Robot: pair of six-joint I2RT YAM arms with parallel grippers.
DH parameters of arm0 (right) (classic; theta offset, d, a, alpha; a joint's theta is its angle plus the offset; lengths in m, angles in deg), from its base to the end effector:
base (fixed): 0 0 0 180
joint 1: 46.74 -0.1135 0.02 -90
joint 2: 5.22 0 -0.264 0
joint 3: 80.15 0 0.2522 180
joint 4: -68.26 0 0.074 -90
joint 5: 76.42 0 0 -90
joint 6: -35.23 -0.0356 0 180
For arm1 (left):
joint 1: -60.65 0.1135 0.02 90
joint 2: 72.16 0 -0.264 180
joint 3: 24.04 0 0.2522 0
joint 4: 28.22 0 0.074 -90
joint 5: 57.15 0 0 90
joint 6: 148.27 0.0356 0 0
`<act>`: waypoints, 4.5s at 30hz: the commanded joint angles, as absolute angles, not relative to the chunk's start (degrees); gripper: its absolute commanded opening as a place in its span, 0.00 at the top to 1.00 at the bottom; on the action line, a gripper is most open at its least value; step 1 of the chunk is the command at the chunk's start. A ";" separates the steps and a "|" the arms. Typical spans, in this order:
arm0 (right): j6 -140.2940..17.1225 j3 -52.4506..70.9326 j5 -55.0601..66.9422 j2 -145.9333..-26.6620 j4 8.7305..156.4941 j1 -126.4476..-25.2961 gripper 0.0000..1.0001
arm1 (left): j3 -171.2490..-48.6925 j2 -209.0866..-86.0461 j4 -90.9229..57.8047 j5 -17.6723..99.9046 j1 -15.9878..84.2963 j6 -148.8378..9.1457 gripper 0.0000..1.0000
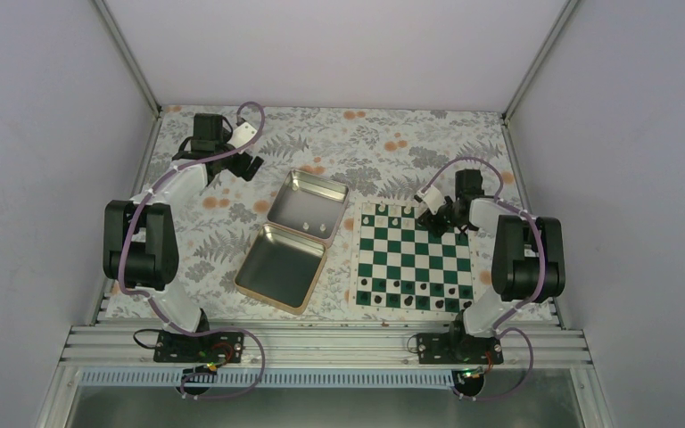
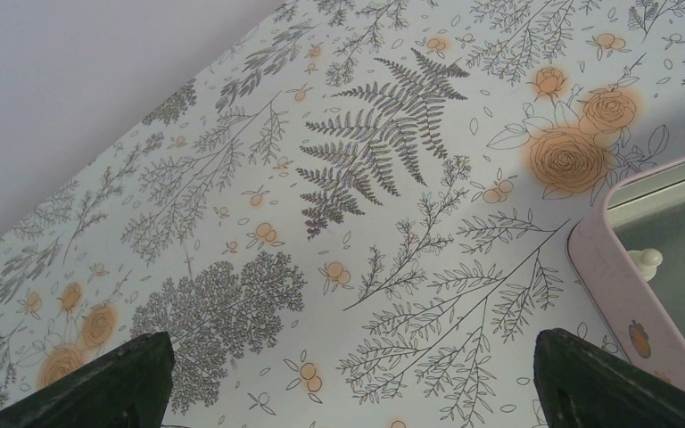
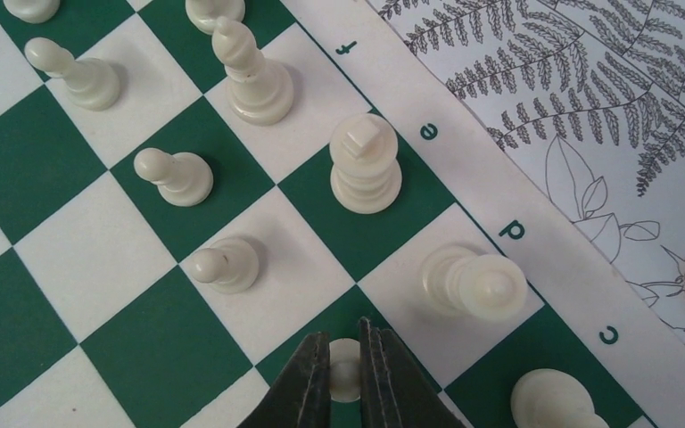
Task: Set up the chess pieces on the board
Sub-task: Place the chess piece on the chessboard, then pick up the chess piece from the storage box.
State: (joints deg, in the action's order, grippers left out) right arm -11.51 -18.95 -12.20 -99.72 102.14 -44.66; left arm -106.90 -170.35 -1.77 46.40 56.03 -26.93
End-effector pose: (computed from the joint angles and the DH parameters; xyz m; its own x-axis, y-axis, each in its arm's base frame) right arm 0.2930 0.0049 0.1405 -0.5777 -0.5965 -0.5572 -0.7302 0.6827 0.0261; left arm 0.3799 -0.0391 0.2358 -0.4359 0.5425 -0.7181 0.5610 0.7877 0.2545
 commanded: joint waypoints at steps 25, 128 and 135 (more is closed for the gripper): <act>-14.69 3.78 -14.01 -93.90 117.55 -57.82 0.65 | -106.42 -168.81 -2.01 46.73 56.04 -26.11 0.00; -26.11 26.95 -3.40 -126.14 92.42 -84.85 0.93 | -105.40 -166.86 -2.45 51.72 56.61 -28.07 0.00; -29.67 18.59 -9.76 -112.72 96.29 -76.68 0.92 | -105.33 -166.47 -2.78 50.39 56.61 -27.88 0.00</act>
